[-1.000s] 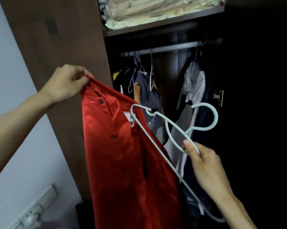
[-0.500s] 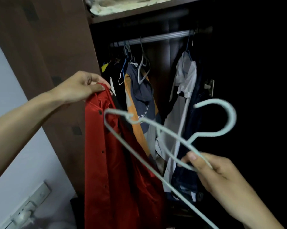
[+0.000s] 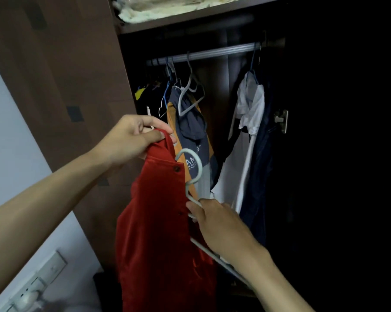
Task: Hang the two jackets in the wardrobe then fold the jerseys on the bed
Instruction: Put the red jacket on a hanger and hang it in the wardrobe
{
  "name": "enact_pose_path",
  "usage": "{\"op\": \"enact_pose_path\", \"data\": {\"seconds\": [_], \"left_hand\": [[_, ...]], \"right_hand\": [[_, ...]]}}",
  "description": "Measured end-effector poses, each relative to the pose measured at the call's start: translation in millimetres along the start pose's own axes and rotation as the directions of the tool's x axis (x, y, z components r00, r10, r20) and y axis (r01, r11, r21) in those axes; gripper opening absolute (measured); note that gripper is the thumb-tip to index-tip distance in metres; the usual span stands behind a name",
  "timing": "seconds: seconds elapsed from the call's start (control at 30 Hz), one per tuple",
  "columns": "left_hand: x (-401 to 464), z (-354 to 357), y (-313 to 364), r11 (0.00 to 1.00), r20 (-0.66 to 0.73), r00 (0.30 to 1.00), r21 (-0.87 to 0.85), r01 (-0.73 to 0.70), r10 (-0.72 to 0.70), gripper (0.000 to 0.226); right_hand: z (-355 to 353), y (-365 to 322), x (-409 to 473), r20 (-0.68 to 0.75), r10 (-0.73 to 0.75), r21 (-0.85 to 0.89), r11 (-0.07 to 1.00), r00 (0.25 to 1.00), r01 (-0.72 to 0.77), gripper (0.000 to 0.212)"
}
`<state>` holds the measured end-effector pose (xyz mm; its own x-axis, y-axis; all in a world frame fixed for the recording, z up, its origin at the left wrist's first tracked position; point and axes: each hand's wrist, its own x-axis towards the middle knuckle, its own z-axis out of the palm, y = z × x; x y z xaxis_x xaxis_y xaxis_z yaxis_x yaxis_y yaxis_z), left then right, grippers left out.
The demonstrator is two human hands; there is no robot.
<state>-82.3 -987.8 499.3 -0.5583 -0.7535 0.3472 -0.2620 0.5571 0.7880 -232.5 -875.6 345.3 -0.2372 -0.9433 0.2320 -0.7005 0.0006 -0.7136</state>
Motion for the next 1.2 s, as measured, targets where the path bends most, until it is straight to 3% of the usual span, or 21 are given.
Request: {"op": "enact_pose_path", "data": {"seconds": [0.1, 0.27, 0.37, 0.47, 0.6, 0.7, 0.77, 0.8, 0.87, 0.93, 1.0, 1.1, 1.2], "left_hand": [[-12, 1, -1, 0.987, -0.001, 0.998, -0.147, 0.068, -0.069, 0.02], [-39, -4, -4, 0.953, 0.183, 0.967, -0.214, 0.214, -0.176, 0.023], [-65, 14, 5, 0.943, 0.262, 0.956, -0.264, 0.202, -0.132, 0.027], [-78, 25, 16, 0.946, 0.261, 0.962, -0.283, 0.155, -0.08, 0.028], [-83, 12, 31, 0.981, 0.201, 0.977, -0.16, 0.109, -0.076, 0.034], [-88, 5, 32, 0.994, 0.177, 0.984, 0.108, -0.007, -0.013, 0.035], [-88, -4, 30, 0.952, 0.181, 0.981, 0.284, -0.117, 0.067, 0.034], [-86, -10, 30, 0.905, 0.175, 0.973, 0.369, -0.209, 0.153, 0.03], [-79, -20, 34, 0.7, 0.174, 0.917, 0.6, -0.388, 0.359, 0.021], [-66, -22, 37, 0.459, 0.235, 0.859, 0.765, -0.452, 0.455, 0.031], [-50, -21, 34, 0.289, 0.271, 0.837, 0.851, -0.439, 0.475, 0.042], [-29, -21, 27, 0.119, 0.26, 0.811, 0.92, -0.372, 0.524, 0.055], [-12, -22, 34, 0.028, 0.319, 0.748, 0.911, -0.411, 0.582, 0.043]], "right_hand": [[19, 18, 23, -0.026, 0.011, 0.231, 0.973, 1.0, -0.005, 0.058], [36, 18, 26, -0.294, 0.076, 0.588, 0.801, 0.953, 0.118, 0.06], [42, -3, 27, -0.393, 0.056, 0.676, 0.694, 0.918, 0.247, 0.039], [43, -18, 22, -0.383, -0.003, 0.732, 0.609, 0.924, 0.306, 0.039], [20, -3, 17, -0.533, -0.029, 0.558, 0.74, 0.846, 0.377, 0.032], [7, 17, 13, -0.579, -0.108, 0.347, 0.864, 0.808, 0.364, 0.04], [-4, 25, 9, -0.603, -0.192, 0.165, 0.92, 0.775, 0.356, 0.051], [-11, 27, 7, -0.607, -0.244, 0.083, 0.927, 0.756, 0.366, 0.055], [-25, 24, 5, -0.592, -0.323, -0.016, 0.921, 0.739, 0.39, 0.051], [-38, 18, 5, -0.579, -0.352, -0.038, 0.913, 0.736, 0.407, 0.046], [-50, 14, 6, -0.569, -0.344, -0.007, 0.91, 0.747, 0.414, 0.045], [-66, 13, 4, -0.57, -0.309, 0.023, 0.92, 0.762, 0.39, 0.045], [-81, 13, 3, -0.511, -0.333, 0.032, 0.914, 0.793, 0.405, 0.048]]}}
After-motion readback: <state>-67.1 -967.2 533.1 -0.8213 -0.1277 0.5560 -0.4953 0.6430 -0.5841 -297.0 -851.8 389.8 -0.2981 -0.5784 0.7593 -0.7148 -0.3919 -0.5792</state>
